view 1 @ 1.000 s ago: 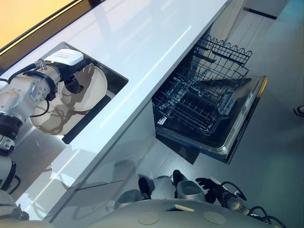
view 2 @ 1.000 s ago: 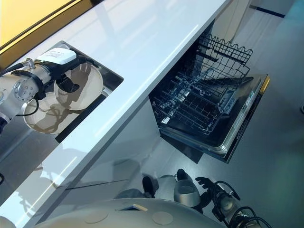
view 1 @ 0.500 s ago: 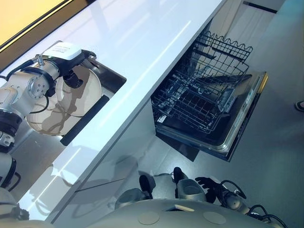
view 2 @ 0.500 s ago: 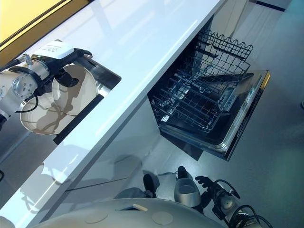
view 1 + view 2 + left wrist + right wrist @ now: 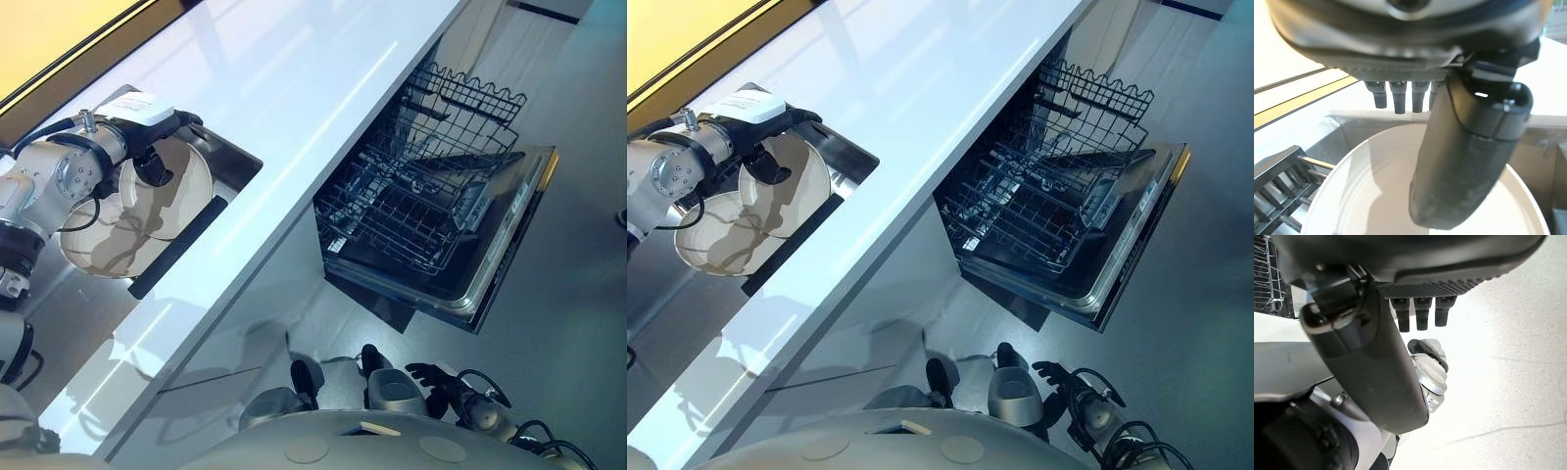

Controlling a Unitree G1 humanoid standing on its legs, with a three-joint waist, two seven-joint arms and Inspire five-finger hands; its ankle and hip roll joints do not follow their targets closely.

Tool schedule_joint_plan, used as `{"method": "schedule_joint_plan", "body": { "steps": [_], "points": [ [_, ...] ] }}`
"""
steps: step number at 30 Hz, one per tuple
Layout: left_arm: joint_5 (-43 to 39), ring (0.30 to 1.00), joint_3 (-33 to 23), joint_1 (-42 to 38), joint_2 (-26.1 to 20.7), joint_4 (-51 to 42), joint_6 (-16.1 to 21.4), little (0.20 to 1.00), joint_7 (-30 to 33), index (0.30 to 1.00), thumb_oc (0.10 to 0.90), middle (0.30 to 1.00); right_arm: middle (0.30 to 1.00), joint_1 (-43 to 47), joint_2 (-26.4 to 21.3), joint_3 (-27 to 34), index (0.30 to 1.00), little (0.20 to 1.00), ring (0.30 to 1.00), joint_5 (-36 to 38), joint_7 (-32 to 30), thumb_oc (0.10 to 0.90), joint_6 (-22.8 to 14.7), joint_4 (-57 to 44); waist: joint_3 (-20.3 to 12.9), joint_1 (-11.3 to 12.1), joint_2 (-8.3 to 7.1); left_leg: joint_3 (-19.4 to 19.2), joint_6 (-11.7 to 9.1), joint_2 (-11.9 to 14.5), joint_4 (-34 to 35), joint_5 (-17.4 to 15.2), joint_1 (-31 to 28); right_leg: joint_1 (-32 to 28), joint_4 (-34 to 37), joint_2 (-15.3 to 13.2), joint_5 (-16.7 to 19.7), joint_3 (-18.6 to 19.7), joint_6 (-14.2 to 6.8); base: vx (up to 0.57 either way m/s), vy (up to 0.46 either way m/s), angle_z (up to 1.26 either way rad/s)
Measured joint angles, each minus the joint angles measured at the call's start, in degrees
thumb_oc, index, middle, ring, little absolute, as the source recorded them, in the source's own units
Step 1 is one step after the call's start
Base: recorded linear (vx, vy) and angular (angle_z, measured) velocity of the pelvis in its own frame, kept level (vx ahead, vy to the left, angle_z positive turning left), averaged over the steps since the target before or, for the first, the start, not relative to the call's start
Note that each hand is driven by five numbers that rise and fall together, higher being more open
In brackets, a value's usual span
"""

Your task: Pick up plates and place into dishwasher.

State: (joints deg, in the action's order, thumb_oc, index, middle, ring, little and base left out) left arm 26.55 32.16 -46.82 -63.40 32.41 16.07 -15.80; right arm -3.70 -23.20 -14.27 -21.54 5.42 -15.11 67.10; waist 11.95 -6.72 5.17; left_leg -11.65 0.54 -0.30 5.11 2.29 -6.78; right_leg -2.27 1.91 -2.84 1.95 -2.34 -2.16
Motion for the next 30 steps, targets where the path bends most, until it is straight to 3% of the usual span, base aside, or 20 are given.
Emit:
{"method": "schedule_joint_plan", "body": {
  "steps": [1, 2, 8, 21, 27, 28, 30],
  "points": [
    [0.1, 0.455, 0.3, -1.1, 0.0, 0.0, 0.5, 0.381, -1.2, 0.455, 0.281, 0.455, 0.9, 0.0, -0.2, 0.0, 0.9, 0.9, 0.9, 0.0, 0.0, 0.8, 0.0, 0.0, 0.1, 0.1, 0.1, 0.0, 0.0, 0.0, 0.0, 0.0, 0.0, 0.0, 0.0, 0.0, 0.0, 0.0, 0.0, 0.0, 0.0, 0.0],
    [0.2, 0.446, 2.0, -2.5, -0.2, 0.0, 0.9, 0.37, -2.9, 0.446, 0.27, 0.446, 0.9, 0.2, -0.5, 0.0, 0.9, 0.9, 0.9, 0.0, 0.0, 0.8, 0.0, 0.0, 0.1, 0.1, 0.23, 0.0, 0.0, 0.0, 0.0, 0.0, 0.0, 0.0, 0.0, 0.0, 0.0, 0.0, 0.0, 0.0, 0.0, 0.0],
    [3.0, 0.411, 7.4, -3.1, -0.2, -1.3, 2.9, 0.329, -6.0, 0.411, 0.229, 0.411, 0.9, 1.8, -0.8, 0.1, 0.9, 0.9, 0.9, 0.0, 0.0, 0.8, 0.0, 0.0, 0.8, -0.7, 0.6, 0.0, 0.0, 0.0, 0.0, 0.0, 0.0, 0.0, 0.0, 0.0, 0.0, 0.0, 0.0, -0.01, 0.001, 0.0],
    [3.9, 0.411, 8.4, -3.4, -0.2, -1.4, 3.1, 0.329, -5.9, 0.411, 0.229, 0.411, 0.9, 2.1, -0.8, 0.1, 0.9, 0.9, 0.9, 0.0, 0.0, 0.8, 0.0, 0.0, 1.0, -0.1, 0.44, 0.2, 0.0, -0.3, 0.0, 0.0, 0.1, 0.0, 0.0, -0.2, 0.0, -0.2, 0.0, 0.0, 0.0, 0.0],
    [4.8, 0.352, 8.4, -3.4, -0.3, -1.4, 3.1, 0.26, -4.2, 0.352, 0.16, 0.352, 0.9, 2.1, -0.8, 0.1, 0.9, 0.9, 0.9, 0.0, -0.1, 0.8, 0.0, 0.0, 1.0, 0.0, 0.44, 0.6, 0.0, -0.3, 0.0, 0.0, 0.1, -0.1, 0.0, -0.3, 0.0, -0.3, 0.0, 0.0, 0.0, 0.0],
    [4.9, 0.3, 8.4, -3.4, -0.3, -1.4, 3.0, 0.2, -3.6, 0.3, 0.1, 0.3, 0.9, 2.1, -0.8, 0.1, 0.9, 0.9, 0.9, 0.1, -0.3, 0.8, -0.1, 0.0, 1.0, 0.0, 0.44, 0.6, 0.0, -0.3, 0.0, 0.0, 0.1, -0.1, 0.0, -0.3, 0.0, -0.4, 0.0, 0.0, 0.0, 0.0],
    [4.9, 0.3, 8.4, -3.4, -0.4, -1.4, 2.6, 0.2, -2.0, 0.3, 0.1, 0.3, 0.9, 2.3, -0.9, 0.0, 0.9, 0.9, 0.9, 0.4, -0.6, 0.8, -0.7, -0.7, 1.0, 0.2, 0.44, 0.7, 0.0, -0.3, 0.0, 0.0, 0.1, -0.2, 0.0, -0.3, 0.0, -0.5, 0.0, -0.01, -0.014, 0.02]
  ]
}}
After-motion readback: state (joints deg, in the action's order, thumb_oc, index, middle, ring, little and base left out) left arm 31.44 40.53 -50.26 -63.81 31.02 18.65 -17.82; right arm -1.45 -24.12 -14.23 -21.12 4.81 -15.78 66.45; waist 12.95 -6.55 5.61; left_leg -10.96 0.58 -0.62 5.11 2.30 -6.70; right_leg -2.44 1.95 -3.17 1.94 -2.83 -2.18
